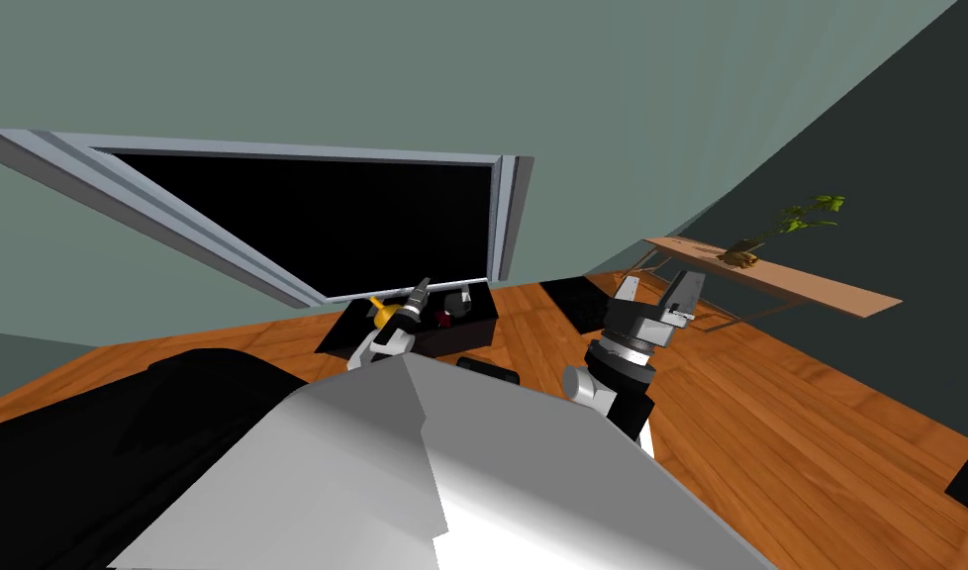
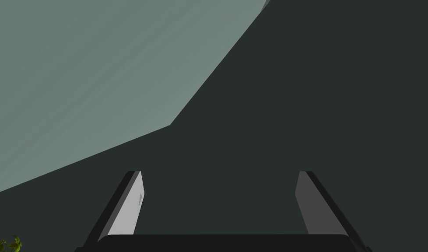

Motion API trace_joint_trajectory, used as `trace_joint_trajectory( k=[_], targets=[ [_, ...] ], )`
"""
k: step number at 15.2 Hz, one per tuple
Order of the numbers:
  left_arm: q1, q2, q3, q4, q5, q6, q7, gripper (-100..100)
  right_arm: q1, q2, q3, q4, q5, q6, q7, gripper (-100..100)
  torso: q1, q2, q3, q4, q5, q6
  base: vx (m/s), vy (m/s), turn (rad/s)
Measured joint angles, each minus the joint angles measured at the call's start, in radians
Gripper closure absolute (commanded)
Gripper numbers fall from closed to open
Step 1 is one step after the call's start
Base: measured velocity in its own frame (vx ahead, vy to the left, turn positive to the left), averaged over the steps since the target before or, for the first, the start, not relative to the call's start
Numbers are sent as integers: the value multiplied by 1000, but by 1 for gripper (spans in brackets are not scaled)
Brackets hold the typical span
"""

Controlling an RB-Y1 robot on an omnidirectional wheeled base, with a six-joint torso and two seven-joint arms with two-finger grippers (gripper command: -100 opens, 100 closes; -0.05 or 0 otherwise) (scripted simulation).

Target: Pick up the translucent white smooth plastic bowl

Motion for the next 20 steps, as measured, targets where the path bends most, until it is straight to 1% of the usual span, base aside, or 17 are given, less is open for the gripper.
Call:
trace_joint_trajectory(
  k=[1,5,8,10,11,14,17,18,20],
  targets=[
    [3,1,2,8,3,18,2,-100,0,0,0,0,0,0,0,0,0,0,0,0,0,0,76,-54,20],
    [-13,8,17,55,19,88,11,-100,0,0,0,0,0,0,0,0,1,0,0,0,0,0,62,-42,13],
    [-20,9,26,64,28,149,15,-100,0,0,0,0,0,0,0,0,1,1,1,0,0,0,46,-41,2],
    [-34,15,36,95,39,188,22,-100,0,0,0,0,0,0,0,0,0,0,0,0,0,0,67,-53,-4],
    [-29,14,40,99,43,208,25,-100,0,0,0,0,0,0,0,0,0,0,0,0,0,0,80,-50,23],
    [-33,18,51,125,59,264,34,-100,0,0,0,0,0,0,0,0,0,0,0,0,0,0,65,-49,21],
    [-43,11,59,151,64,310,39,-100,0,0,0,0,0,0,0,0,0,1,0,0,0,0,52,-49,11],
    [-51,11,64,162,67,329,41,-100,0,0,0,0,0,0,0,0,0,1,0,0,0,0,60,-48,17],
    [-53,16,74,170,81,374,49,-100,0,0,0,0,0,0,0,0,0,0,0,0,0,0,73,-62,8]
  ],
)
